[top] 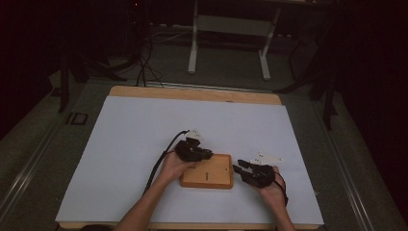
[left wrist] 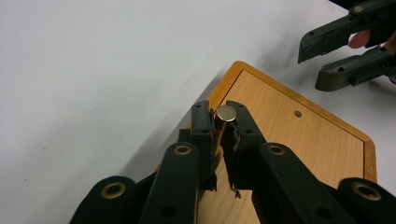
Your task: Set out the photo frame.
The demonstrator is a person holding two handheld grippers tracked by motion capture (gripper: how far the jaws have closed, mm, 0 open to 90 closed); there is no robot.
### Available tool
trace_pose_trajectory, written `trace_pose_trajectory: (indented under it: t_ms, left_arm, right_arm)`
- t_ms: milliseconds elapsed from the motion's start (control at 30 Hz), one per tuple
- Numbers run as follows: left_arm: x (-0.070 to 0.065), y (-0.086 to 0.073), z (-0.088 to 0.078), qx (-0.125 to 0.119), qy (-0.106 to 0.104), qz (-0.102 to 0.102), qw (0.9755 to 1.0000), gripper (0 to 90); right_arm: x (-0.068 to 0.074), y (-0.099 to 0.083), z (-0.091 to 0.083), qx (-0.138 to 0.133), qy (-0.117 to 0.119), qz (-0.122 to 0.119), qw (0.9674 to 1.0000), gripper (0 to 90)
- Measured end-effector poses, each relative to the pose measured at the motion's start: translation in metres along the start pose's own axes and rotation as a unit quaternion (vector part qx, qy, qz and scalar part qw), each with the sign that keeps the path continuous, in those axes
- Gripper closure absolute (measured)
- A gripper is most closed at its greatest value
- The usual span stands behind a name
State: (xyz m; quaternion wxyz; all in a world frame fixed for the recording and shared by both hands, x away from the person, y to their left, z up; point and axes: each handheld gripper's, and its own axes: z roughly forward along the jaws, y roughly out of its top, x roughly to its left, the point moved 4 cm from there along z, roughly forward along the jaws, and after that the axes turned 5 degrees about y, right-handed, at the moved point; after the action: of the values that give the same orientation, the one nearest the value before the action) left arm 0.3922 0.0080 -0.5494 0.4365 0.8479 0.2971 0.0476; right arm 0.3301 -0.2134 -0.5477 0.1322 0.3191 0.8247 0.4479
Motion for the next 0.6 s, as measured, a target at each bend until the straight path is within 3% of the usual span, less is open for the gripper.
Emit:
trace_pose_trajectory:
  t_ms: [600]
  left_arm:
    - [0.0062,0.0021,0.0012,0.007,-0.025,-0.021,0.9994,83.0]
  right_arm:
    - [0.0054,0.0005,-0.0021,0.004,0.004,-0.016,0.9999,61.8]
